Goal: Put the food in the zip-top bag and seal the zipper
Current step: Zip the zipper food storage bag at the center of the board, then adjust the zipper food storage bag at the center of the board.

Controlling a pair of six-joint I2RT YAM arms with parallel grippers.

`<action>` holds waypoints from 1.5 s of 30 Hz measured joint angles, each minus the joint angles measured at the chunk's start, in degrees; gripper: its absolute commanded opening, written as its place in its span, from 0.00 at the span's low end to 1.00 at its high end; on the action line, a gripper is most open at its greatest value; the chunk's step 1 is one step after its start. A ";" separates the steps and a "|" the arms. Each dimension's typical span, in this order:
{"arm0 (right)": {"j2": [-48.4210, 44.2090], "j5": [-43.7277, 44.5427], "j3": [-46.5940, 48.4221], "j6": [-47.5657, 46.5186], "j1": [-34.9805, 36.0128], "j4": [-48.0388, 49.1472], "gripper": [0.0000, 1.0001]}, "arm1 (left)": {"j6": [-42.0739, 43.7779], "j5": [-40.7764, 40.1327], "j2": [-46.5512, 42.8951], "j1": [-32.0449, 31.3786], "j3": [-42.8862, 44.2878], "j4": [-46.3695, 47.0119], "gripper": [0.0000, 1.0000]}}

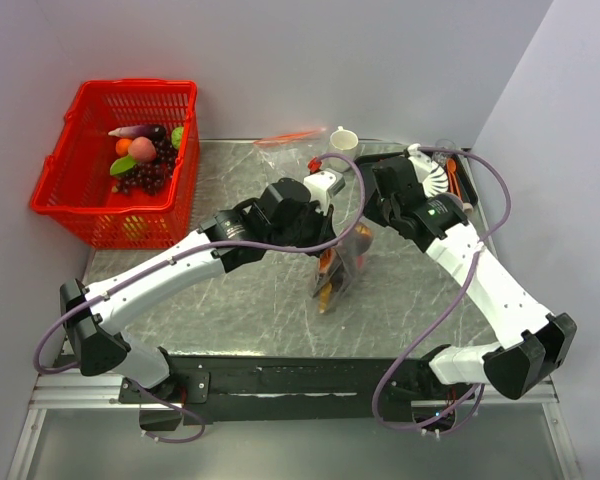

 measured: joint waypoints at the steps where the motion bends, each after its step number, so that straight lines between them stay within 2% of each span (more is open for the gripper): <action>1: -0.04 0.17 0.00 -0.22 -0.15 0.04 0.00 | 0.00 -0.07 0.00 0.00 0.00 0.02 0.06; 3: -0.33 0.28 0.00 -0.74 -0.44 0.20 0.00 | 0.00 -0.13 0.00 0.00 0.00 0.11 0.09; 5: -0.81 0.20 -0.04 -1.14 -0.50 0.57 0.00 | -0.04 -0.13 0.00 0.00 0.00 0.17 0.17; 6: -1.16 0.13 -0.20 -1.38 -0.57 0.85 0.00 | -0.02 -0.13 0.00 0.00 0.00 0.22 0.25; 7: -1.70 0.04 -0.46 -1.70 -0.66 1.16 0.00 | -0.07 -0.09 0.00 -0.02 0.00 0.26 0.41; 9: -3.08 0.55 -1.46 -2.56 -1.27 1.97 0.00 | -0.44 0.63 -0.20 -0.13 -0.02 -0.31 0.59; 10: -3.78 0.74 -2.03 -2.91 -1.90 2.34 0.00 | -0.52 1.20 -0.39 -0.31 -0.02 -0.68 0.72; 12: -4.81 1.20 -3.06 -3.41 -2.84 2.86 0.00 | -0.87 2.01 -0.81 -0.57 -0.02 -0.66 0.80; 13: -5.14 1.46 -3.39 -3.61 -3.13 2.89 0.00 | -1.66 2.60 -1.14 -0.63 -0.02 -0.48 0.88; 14: -5.49 1.73 -3.76 -3.58 -3.30 3.26 0.00 | -1.90 3.19 -1.42 -0.63 -0.02 -0.31 0.90; 20: -5.84 1.90 -4.09 -3.30 -3.45 4.02 0.00 | -2.29 6.64 -4.68 -0.24 -1.31 1.99 0.86; 26: -5.84 1.88 -4.09 -1.55 -3.45 3.89 0.00 | -1.33 8.85 -9.55 -0.90 -10.25 7.17 0.75; 32: -5.84 1.86 -4.04 -0.44 -3.45 3.13 0.00 | -1.27 5.88 -7.78 -4.61 -17.92 10.60 0.78; 39: -5.84 1.81 -4.02 0.22 -3.45 3.02 0.00 | -2.36 -0.02 -2.49 -8.87 -17.05 14.58 0.73; 42: -5.84 1.70 -4.02 0.55 -3.45 2.95 0.00 | -3.32 -2.38 0.81 -9.75 -15.10 15.39 0.66; 45: -5.84 1.64 -3.98 0.57 -3.45 2.86 0.00 | -4.20 -5.05 3.63 -10.34 -13.33 15.61 0.56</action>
